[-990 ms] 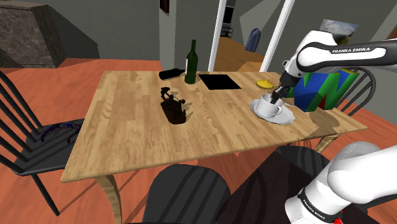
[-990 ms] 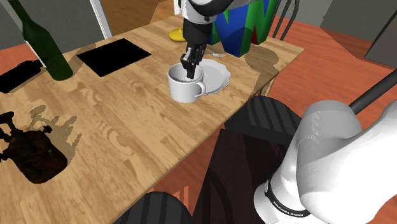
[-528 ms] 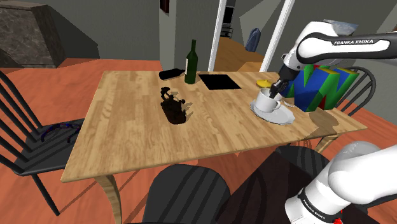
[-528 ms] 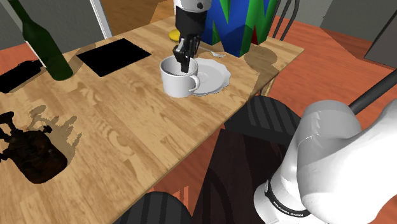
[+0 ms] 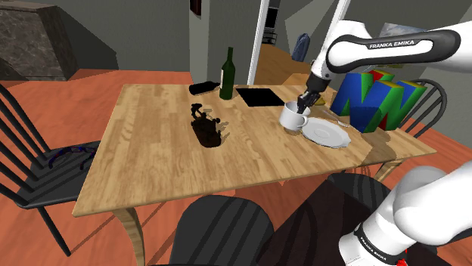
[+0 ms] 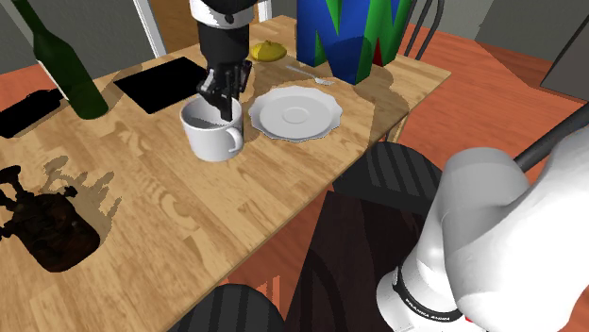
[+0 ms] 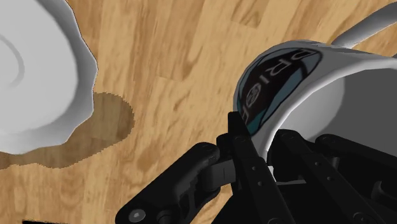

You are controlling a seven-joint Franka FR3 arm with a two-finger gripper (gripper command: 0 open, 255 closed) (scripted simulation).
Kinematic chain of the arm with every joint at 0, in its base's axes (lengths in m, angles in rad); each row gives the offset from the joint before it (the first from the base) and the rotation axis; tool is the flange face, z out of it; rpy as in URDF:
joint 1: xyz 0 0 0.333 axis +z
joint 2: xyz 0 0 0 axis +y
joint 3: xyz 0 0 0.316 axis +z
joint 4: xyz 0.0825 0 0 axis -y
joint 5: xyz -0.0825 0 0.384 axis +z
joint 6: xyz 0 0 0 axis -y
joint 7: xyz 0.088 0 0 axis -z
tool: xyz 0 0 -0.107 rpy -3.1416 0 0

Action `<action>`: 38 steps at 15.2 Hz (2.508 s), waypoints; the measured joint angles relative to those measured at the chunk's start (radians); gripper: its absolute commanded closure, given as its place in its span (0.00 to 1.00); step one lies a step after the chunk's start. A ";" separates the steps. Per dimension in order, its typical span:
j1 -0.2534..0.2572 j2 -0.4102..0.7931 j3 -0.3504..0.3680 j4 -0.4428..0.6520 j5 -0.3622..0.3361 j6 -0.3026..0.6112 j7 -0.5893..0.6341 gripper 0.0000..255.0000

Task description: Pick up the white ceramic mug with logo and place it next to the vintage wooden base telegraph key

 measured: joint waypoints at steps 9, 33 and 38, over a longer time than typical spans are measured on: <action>0.087 0.210 0.104 0.183 0.060 0.028 0.152 1.00; 0.135 0.459 0.159 0.211 0.097 0.251 0.227 1.00; 0.135 0.492 0.160 0.179 0.106 0.315 0.220 1.00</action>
